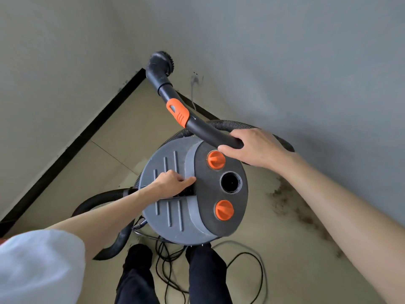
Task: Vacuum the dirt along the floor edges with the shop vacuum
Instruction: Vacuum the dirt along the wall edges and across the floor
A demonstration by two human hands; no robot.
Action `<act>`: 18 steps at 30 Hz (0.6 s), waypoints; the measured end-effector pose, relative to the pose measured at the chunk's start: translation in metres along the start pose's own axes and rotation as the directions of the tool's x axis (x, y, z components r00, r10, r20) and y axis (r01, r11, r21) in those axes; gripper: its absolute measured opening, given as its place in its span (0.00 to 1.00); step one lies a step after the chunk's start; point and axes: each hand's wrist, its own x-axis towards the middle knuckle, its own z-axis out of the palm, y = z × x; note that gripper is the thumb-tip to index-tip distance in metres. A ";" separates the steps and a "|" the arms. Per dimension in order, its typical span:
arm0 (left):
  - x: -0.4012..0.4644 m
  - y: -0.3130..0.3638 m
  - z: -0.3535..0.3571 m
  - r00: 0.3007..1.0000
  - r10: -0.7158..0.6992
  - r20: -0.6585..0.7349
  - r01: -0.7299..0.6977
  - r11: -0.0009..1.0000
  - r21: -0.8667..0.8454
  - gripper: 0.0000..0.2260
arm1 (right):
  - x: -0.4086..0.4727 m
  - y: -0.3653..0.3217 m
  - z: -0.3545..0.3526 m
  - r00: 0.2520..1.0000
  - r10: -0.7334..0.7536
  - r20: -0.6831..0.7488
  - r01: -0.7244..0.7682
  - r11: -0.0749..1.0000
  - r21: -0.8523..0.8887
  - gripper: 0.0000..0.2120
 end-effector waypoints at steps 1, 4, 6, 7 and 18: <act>0.008 0.006 0.006 1.000 0.004 0.019 -0.004 1.000 0.009 0.26 | -0.001 0.010 0.003 1.000 0.009 -0.008 -0.009 1.000 -0.002 0.21; 0.028 0.017 0.015 0.999 0.010 0.053 -0.012 1.000 0.029 0.26 | -0.002 0.036 0.014 0.999 0.036 -0.027 -0.035 0.999 0.017 0.21; 0.041 0.022 0.014 0.999 0.014 0.045 -0.016 0.999 0.035 0.26 | 0.002 0.048 0.020 0.998 0.058 -0.031 -0.057 0.998 0.033 0.21; 0.047 0.022 0.012 0.999 0.017 0.044 -0.019 0.999 0.039 0.26 | 0.004 0.053 0.023 0.997 0.070 -0.028 -0.069 0.997 0.040 0.21; 0.057 0.008 0.018 0.979 0.179 -0.094 -0.174 0.983 0.065 0.22 | 0.044 0.034 0.019 0.999 -0.014 -0.050 0.010 0.998 -0.068 0.16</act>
